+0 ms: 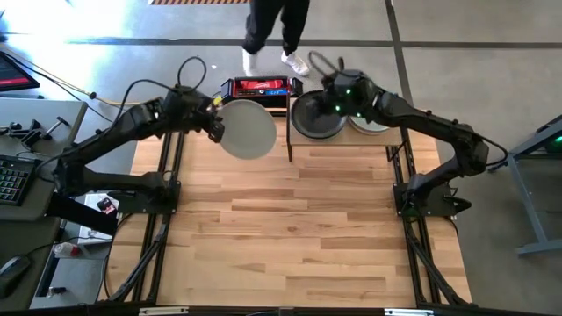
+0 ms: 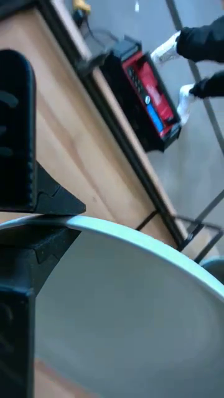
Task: Place and stack plates onto a shelf
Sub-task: Stack the gray plate on top of the black plate on the shelf
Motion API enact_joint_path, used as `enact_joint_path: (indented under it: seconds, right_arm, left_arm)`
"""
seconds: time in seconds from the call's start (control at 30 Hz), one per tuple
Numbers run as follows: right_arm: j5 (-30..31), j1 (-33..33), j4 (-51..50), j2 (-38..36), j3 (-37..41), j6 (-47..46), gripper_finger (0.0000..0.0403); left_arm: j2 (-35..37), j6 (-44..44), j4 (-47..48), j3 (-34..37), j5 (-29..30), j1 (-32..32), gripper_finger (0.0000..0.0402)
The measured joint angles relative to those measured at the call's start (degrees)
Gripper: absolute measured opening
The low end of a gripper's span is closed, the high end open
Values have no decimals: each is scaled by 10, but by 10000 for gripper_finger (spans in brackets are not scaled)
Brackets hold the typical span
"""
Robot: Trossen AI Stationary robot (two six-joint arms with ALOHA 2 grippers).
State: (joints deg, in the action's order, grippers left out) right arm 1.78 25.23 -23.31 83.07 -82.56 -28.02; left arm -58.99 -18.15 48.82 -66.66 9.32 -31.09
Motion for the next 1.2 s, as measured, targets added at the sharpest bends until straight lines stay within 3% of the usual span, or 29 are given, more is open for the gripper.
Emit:
enact_joint_path:
  seconds: [0.27, 0.6, 0.83, 1.2]
  right_arm:
    - [-19, 34, 161, 0, 0, 59, 113]
    - [-18, 64, 188, 4, -8, 90, 113]
    - [-15, 77, 71, 64, -145, 135, 113]
    - [-6, 70, -197, 217, -369, 102, 113]
  left_arm:
    - [-55, 45, 38, -77, -23, -71, 1]
    - [-142, 100, 58, -147, -56, -141, 4]
    - [-190, 116, 58, -174, -76, -162, 5]
    - [-210, 92, 58, -190, -108, -161, 4]
